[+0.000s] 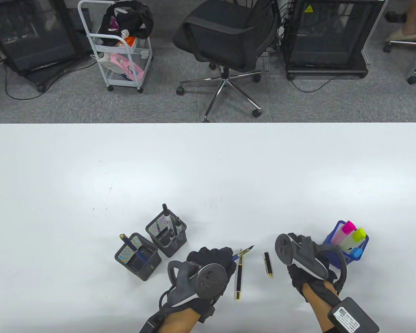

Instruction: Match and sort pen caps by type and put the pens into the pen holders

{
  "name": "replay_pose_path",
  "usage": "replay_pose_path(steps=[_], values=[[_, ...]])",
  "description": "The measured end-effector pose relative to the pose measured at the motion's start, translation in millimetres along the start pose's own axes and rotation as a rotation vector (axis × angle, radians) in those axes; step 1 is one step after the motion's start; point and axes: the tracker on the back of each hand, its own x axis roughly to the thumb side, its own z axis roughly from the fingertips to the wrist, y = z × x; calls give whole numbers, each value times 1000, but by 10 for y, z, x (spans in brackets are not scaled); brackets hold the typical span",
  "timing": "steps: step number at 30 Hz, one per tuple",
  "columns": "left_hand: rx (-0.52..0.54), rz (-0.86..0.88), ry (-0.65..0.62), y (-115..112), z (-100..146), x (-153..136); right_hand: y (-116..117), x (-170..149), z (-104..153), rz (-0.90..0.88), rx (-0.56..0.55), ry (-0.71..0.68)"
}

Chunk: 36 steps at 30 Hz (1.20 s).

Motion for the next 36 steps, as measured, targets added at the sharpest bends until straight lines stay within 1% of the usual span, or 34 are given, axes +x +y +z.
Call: replay_pose_path(steps=[5, 12, 16, 25, 26, 29, 36], values=[[-10, -4, -2, -16, -5, 6, 84, 40, -30, 49, 24, -3], [-25, -12, -7, -39, -9, 16, 147, 37, -71, 70, -25, -7], [-37, -17, -11, -52, -12, 20, 155, 37, -78, 28, -47, -3], [-41, -14, -4, -63, -11, 16, 171, 112, -78, 55, -66, -28], [-40, -14, -3, -64, -11, 13, 163, 98, -82, 44, -64, -33], [-40, -10, 2, -65, -14, 6, 110, 19, -80, -68, -60, -28], [-43, -9, 7, -76, -19, -10, -151, -178, -6, -308, -134, -43]])
